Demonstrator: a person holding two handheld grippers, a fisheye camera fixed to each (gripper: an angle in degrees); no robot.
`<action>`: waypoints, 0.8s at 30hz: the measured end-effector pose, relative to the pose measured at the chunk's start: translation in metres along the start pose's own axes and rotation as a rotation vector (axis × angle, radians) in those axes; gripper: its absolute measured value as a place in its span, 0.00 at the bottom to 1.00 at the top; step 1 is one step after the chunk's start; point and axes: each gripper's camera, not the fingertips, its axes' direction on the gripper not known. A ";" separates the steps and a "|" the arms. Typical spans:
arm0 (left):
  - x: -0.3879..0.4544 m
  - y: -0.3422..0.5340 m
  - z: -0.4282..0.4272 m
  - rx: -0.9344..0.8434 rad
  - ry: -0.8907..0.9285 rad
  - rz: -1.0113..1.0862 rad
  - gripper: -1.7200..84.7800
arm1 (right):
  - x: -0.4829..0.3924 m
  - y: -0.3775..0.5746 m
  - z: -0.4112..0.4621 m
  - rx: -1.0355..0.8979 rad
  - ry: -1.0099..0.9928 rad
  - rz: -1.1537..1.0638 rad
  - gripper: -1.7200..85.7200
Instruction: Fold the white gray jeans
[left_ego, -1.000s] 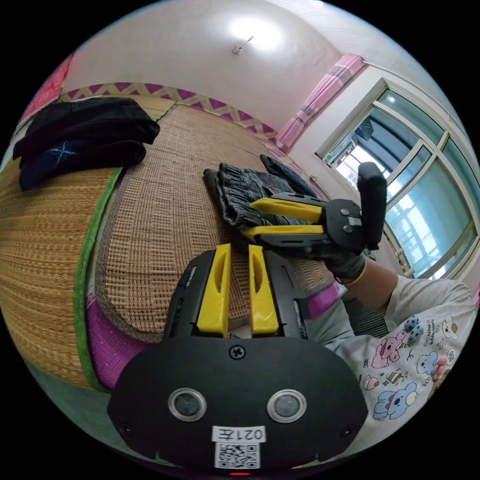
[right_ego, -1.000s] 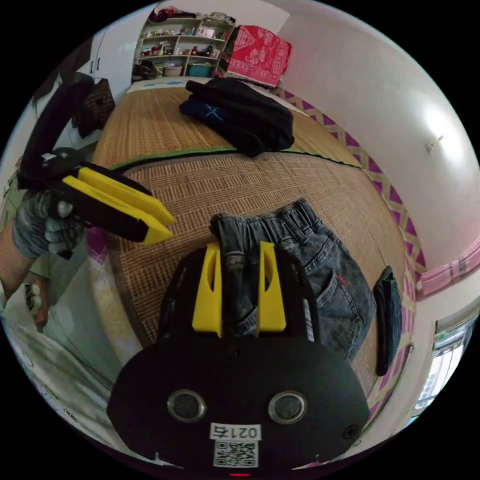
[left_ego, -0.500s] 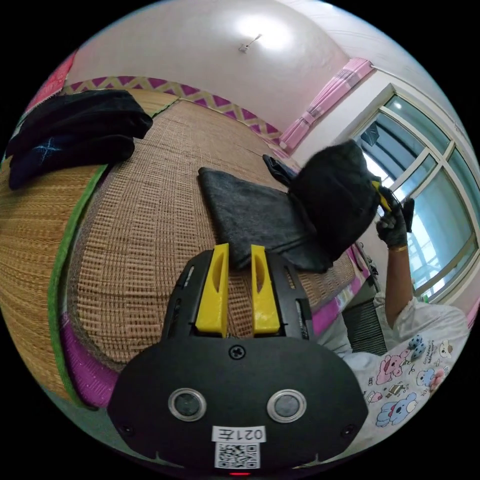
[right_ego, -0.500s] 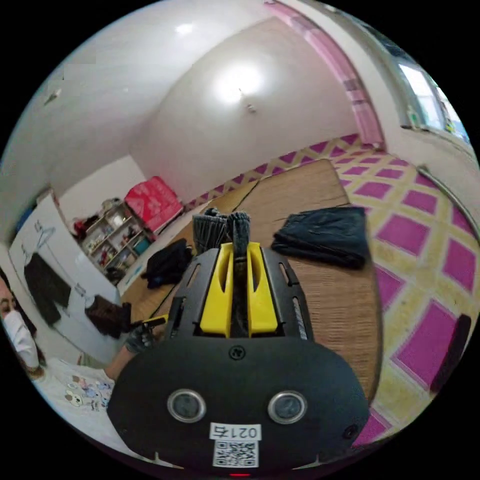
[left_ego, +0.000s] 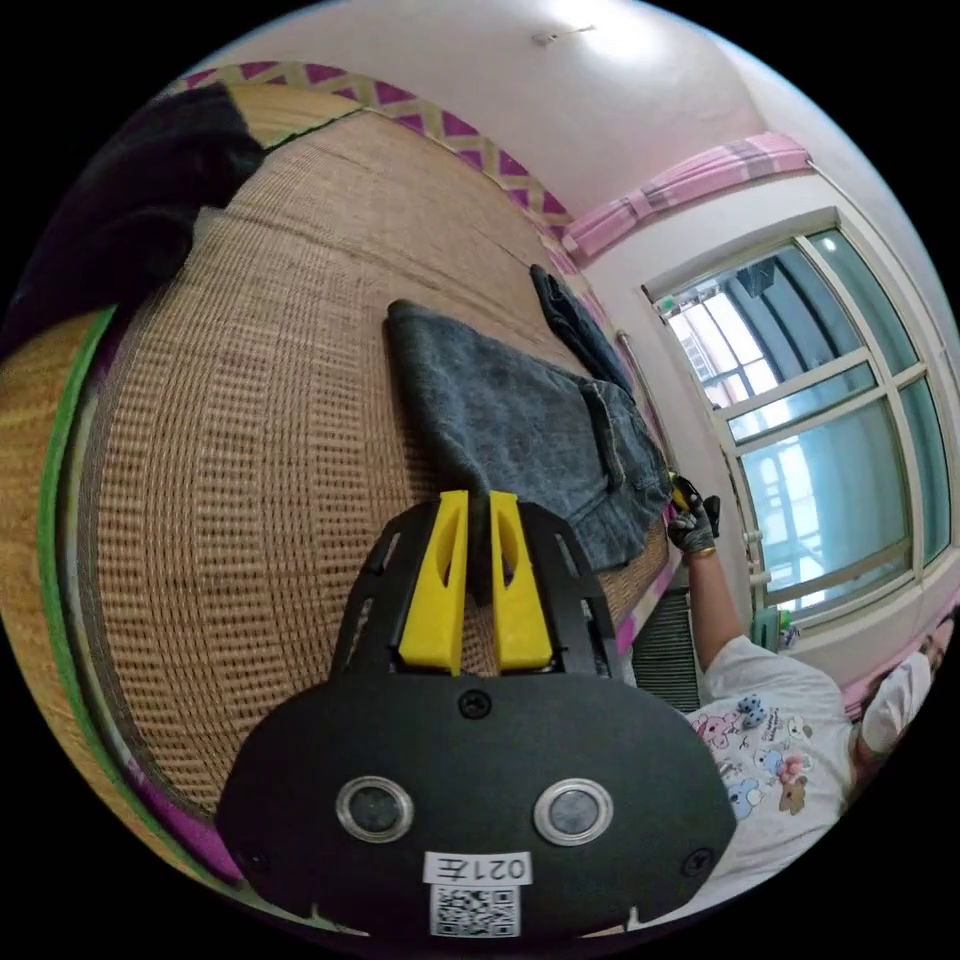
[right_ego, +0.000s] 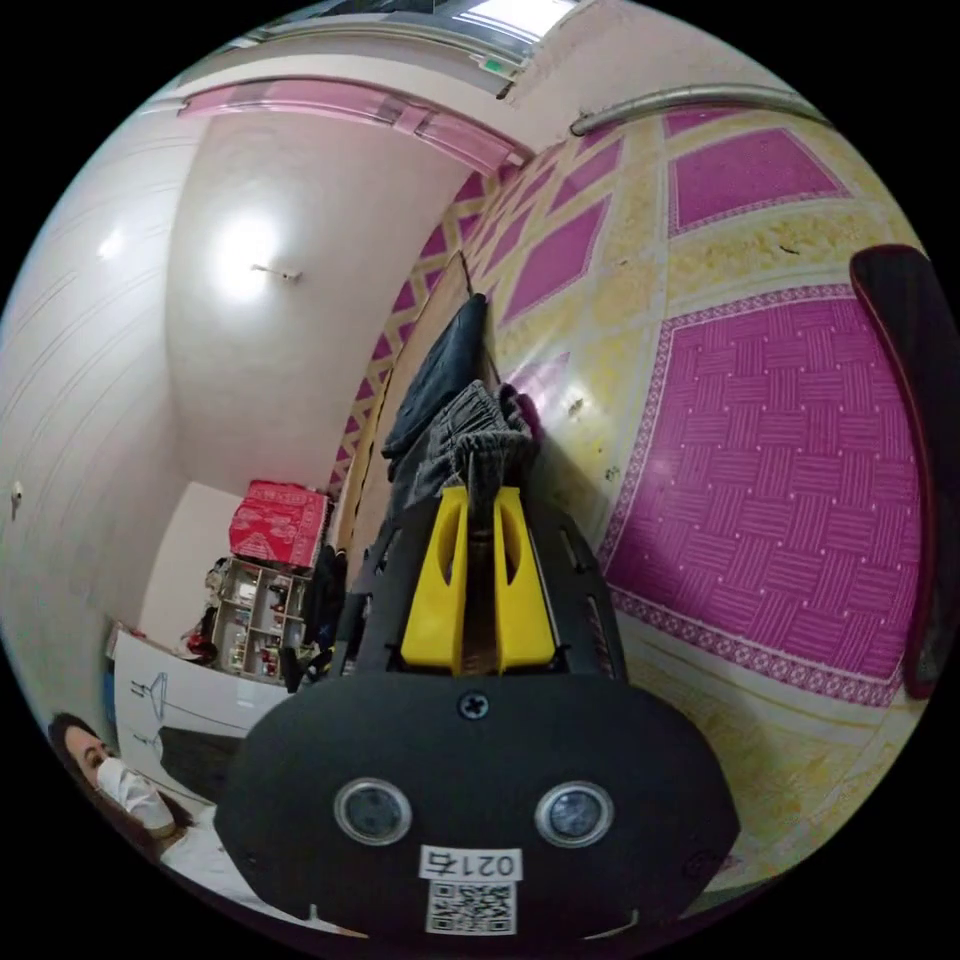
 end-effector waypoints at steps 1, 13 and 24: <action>0.014 -0.005 -0.002 0.030 0.018 0.027 0.04 | -0.002 -0.009 -0.007 -0.006 -0.030 -0.001 0.05; 0.109 0.006 0.145 -0.134 -0.082 0.195 0.04 | 0.003 -0.011 -0.098 0.111 0.260 0.006 0.08; 0.289 0.083 0.160 0.002 -0.169 0.566 0.09 | -0.229 0.075 0.092 -0.111 0.528 -0.852 0.12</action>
